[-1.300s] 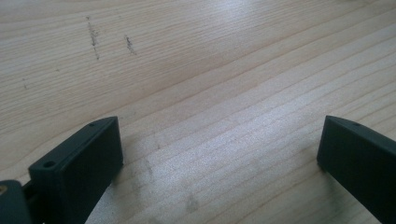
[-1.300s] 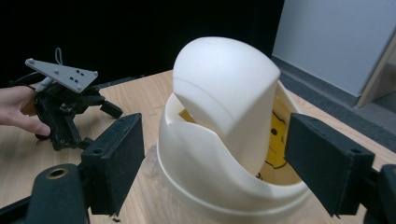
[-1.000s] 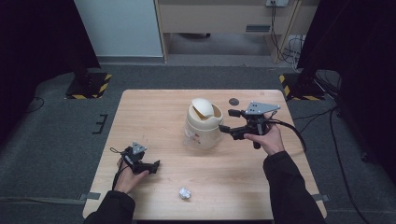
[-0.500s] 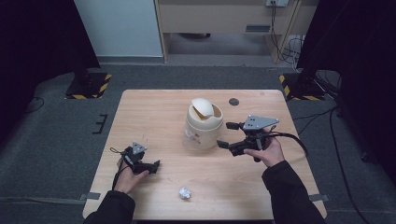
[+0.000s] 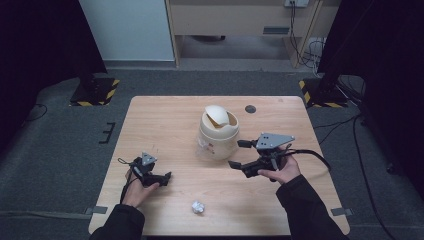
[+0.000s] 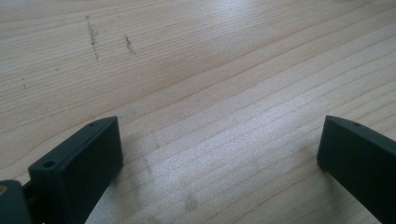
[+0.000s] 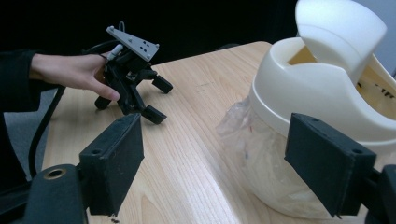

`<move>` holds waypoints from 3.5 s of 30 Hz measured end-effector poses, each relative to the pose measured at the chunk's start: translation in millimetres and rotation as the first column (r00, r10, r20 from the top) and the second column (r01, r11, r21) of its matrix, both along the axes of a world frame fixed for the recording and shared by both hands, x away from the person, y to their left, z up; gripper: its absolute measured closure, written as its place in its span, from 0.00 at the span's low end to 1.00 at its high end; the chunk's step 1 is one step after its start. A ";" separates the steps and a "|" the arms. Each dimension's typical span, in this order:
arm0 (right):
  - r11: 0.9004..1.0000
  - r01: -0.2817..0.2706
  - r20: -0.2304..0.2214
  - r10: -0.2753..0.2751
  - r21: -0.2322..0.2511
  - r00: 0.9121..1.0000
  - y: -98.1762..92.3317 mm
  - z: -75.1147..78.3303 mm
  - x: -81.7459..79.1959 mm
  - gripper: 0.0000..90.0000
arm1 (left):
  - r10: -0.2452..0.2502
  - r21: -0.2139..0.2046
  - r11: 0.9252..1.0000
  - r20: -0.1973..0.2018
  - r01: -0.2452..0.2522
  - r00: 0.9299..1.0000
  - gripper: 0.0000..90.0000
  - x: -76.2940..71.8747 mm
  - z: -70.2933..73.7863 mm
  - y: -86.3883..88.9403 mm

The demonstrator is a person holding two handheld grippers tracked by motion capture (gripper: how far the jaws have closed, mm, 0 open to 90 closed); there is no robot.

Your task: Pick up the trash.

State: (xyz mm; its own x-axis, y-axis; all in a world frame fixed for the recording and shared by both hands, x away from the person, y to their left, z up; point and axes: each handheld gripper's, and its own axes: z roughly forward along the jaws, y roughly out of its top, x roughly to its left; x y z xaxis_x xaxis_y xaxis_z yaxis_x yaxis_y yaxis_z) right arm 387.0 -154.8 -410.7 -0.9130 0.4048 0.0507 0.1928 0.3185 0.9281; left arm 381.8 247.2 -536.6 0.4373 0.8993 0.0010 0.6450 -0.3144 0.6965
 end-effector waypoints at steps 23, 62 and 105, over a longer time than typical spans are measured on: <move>0.994 -0.105 -0.054 0.105 -0.008 0.993 52.3 -16.5 -26.6 0.25 | 0.000 -0.001 1.000 0.000 0.000 1.000 0.00 0.0 0.0 0.0; 0.944 -0.261 -0.186 0.225 -0.202 0.956 110.0 -97.9 -59.3 0.36 | -0.001 0.000 1.000 0.000 0.001 1.000 0.00 -0.1 0.0 0.0; 0.905 -0.308 -0.222 0.249 -0.293 0.943 122.2 -109.9 -57.3 0.72 | -0.001 -0.001 1.000 0.000 0.001 1.000 0.00 -0.1 0.0 0.0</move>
State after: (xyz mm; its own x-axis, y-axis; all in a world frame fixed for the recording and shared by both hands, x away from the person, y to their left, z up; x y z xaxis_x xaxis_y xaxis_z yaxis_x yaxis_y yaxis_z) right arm 329.7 -32.6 -520.6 -0.9788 0.1570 0.1314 0.2028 0.6560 0.7270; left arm 381.6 247.1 -536.6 0.4381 0.8989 0.0005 0.6447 -0.3146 0.6967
